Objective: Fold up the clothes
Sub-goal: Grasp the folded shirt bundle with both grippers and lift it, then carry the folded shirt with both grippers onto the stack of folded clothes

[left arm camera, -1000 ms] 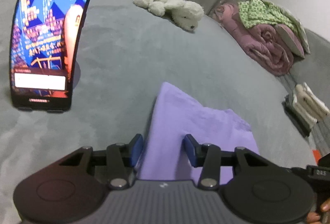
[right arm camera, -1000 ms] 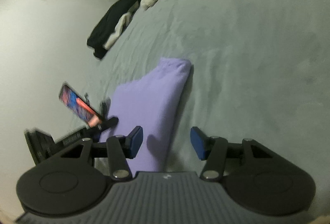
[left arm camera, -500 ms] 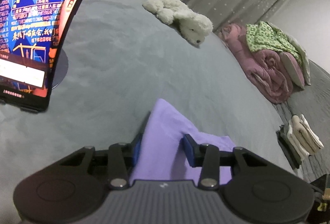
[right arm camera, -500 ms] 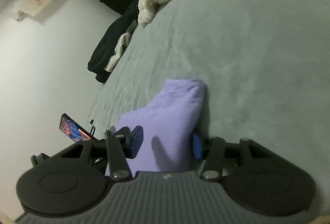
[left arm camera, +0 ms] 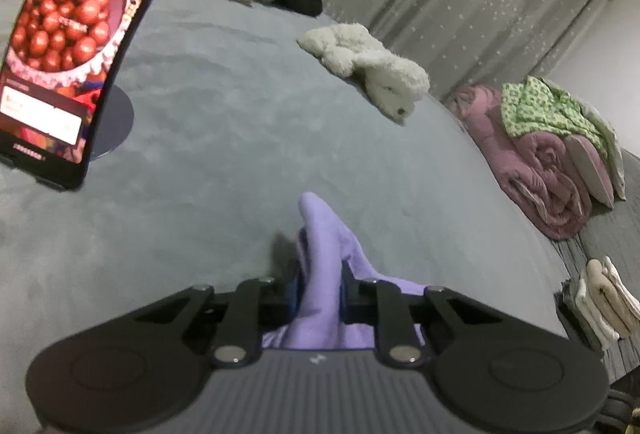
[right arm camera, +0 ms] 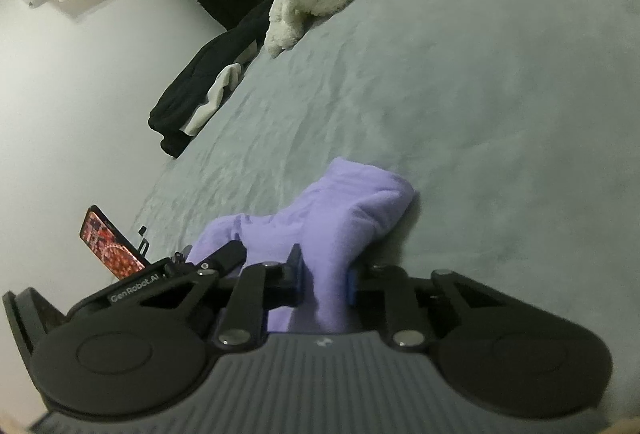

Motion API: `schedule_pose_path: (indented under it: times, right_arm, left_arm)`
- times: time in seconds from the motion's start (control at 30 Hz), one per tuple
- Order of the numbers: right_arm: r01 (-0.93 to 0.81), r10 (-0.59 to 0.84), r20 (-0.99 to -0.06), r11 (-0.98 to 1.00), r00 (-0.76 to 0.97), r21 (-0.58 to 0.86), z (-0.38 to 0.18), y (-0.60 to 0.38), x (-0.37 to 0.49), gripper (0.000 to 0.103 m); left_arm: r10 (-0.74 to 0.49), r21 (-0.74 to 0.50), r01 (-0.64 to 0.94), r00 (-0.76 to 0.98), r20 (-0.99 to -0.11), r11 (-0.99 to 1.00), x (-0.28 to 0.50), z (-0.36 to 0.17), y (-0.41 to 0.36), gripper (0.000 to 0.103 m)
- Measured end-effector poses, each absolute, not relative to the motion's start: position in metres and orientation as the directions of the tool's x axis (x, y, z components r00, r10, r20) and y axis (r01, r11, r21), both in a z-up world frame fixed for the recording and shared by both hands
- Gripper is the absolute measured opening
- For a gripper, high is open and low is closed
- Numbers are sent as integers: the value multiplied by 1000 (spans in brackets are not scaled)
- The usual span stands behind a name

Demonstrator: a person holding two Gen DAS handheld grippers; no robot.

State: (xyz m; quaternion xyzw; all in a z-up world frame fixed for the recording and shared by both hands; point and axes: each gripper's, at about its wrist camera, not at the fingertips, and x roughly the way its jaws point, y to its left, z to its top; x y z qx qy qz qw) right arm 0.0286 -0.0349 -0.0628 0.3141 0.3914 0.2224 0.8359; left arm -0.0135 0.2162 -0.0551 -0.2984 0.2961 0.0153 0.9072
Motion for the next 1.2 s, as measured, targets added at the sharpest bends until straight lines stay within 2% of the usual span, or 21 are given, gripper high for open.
schedule_pose_path:
  times: [0.2, 0.47, 0.67, 0.87, 1.2]
  right_arm:
    - [-173, 605, -493, 723, 625, 669, -43, -50, 25, 20]
    - [-184, 537, -427, 753, 728, 632, -6, -120, 23, 20]
    - [-208, 478, -370, 792, 797, 574, 33, -172, 23, 20]
    - [-152, 372, -367, 848, 853, 508, 68, -222, 24, 20]
    - [-112, 221, -222, 902, 950, 417, 116, -325, 35, 20]
  left_arm:
    - [-189, -532, -126, 847, -498, 838, -14, -34, 195, 16]
    - [-267, -504, 8, 856, -443, 864, 7, -8, 129, 16]
    - [-332, -511, 91, 853, -403, 855, 40, 7, 64, 15]
    - [-424, -513, 205, 833, -356, 834, 71, 30, -7, 15]
    - [-568, -420, 444, 788, -238, 791, 121, 82, -150, 15]
